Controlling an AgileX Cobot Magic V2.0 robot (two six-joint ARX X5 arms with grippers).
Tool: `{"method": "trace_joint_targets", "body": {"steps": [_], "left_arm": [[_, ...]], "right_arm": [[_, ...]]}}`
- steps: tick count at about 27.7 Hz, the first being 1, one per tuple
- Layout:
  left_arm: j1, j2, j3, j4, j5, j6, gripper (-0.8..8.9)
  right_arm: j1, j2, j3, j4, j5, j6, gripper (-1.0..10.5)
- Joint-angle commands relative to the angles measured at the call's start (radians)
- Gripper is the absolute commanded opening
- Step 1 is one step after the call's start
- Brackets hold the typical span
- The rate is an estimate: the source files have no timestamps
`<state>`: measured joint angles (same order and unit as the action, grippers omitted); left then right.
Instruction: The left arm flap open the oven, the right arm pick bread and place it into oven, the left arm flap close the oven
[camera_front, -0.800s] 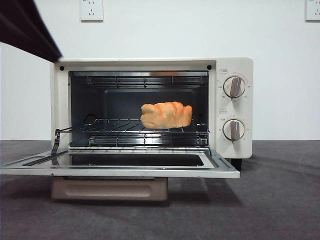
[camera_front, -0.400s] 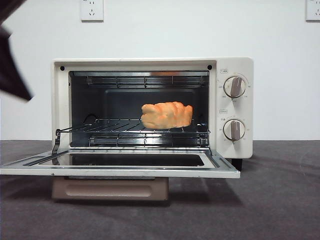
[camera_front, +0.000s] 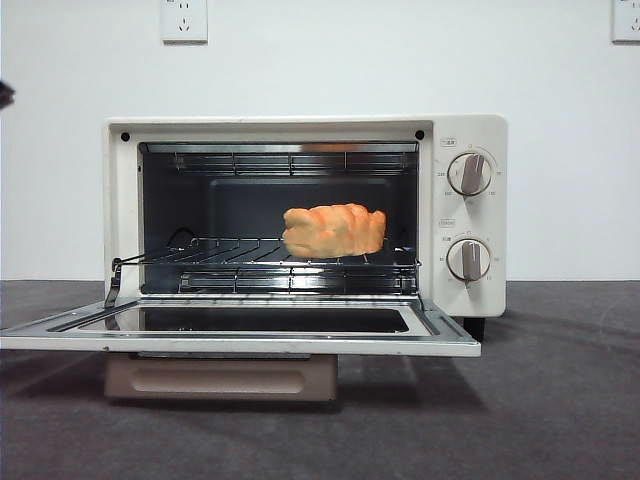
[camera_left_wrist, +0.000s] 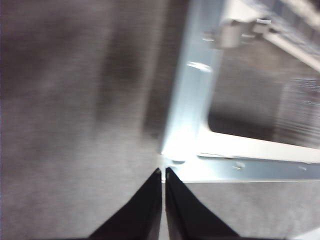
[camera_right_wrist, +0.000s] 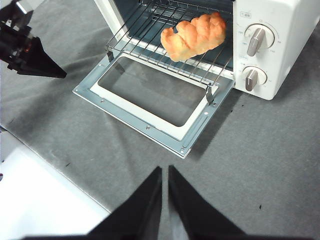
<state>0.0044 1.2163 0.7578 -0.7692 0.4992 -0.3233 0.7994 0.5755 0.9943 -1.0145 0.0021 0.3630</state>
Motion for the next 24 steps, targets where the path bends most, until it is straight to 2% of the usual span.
{"method": "trace_joint_targets", "body": {"steps": [1,8,17,24], "left_arm": [[0.0,0.066,0.004,-0.005,-0.003,0.032,0.16],[-0.005,0.187,0.004,0.0,0.004,0.043,0.16],[-0.012,0.289,0.004,0.039,0.098,0.026,0.16],[-0.012,0.298,0.004,0.063,0.146,0.019,0.16]], "right_arm": [[0.01,0.003,0.016,0.006,0.01,-0.013,0.2],[0.01,0.003,0.016,0.038,0.025,-0.012,0.2],[0.01,0.003,0.016,0.046,0.037,-0.011,0.2],[0.01,0.003,0.016,0.045,0.051,-0.003,0.2]]}}
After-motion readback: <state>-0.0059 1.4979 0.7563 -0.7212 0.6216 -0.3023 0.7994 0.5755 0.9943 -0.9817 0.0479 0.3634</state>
